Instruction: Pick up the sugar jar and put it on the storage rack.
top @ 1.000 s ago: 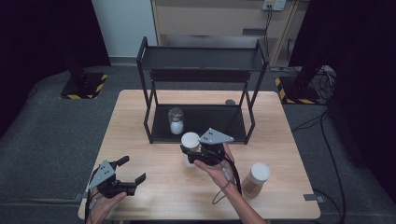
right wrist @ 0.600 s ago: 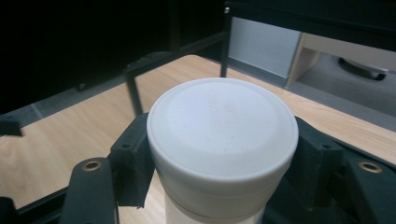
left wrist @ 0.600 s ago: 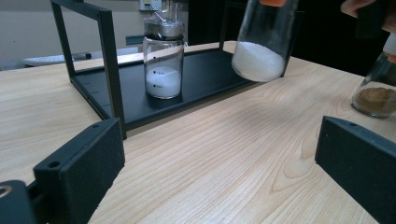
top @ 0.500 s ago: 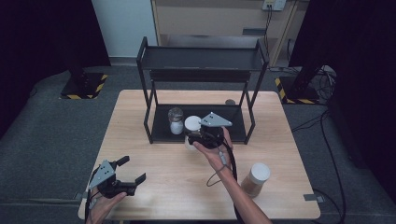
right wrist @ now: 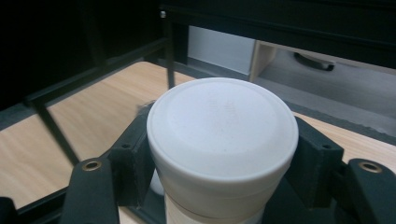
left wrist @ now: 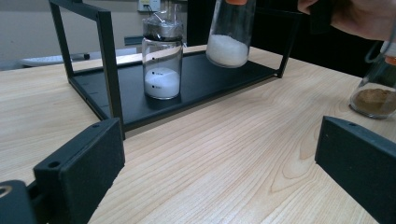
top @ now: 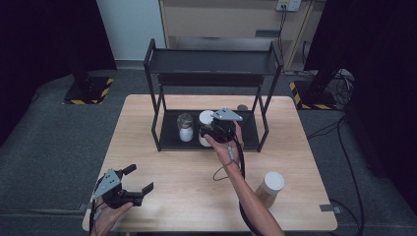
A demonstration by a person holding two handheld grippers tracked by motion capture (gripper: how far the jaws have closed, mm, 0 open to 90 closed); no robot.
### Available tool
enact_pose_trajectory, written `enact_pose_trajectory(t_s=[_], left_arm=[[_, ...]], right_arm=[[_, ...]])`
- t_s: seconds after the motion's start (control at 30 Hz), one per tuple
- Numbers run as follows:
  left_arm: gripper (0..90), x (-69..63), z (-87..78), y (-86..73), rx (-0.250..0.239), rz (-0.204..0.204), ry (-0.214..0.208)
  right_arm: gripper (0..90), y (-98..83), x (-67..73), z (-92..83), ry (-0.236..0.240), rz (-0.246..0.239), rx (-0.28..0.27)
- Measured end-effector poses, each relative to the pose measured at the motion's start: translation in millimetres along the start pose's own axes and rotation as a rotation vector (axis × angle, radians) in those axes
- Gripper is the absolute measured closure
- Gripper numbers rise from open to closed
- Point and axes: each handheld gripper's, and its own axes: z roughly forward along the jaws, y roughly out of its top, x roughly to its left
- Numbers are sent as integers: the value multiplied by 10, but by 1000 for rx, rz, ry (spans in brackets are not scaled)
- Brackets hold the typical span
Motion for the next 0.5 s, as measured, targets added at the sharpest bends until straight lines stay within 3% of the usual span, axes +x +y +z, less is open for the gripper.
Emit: enact_pose_trajectory(t_s=[0.37,0.5], left_arm=[[4,11,-8,-6,-5,-3,2],[4,14,-10,-6,-5,-2,2]], right_arm=[[341,3,2,237,-90,0,12],[341,-7,-20,313,-105,27,14]])
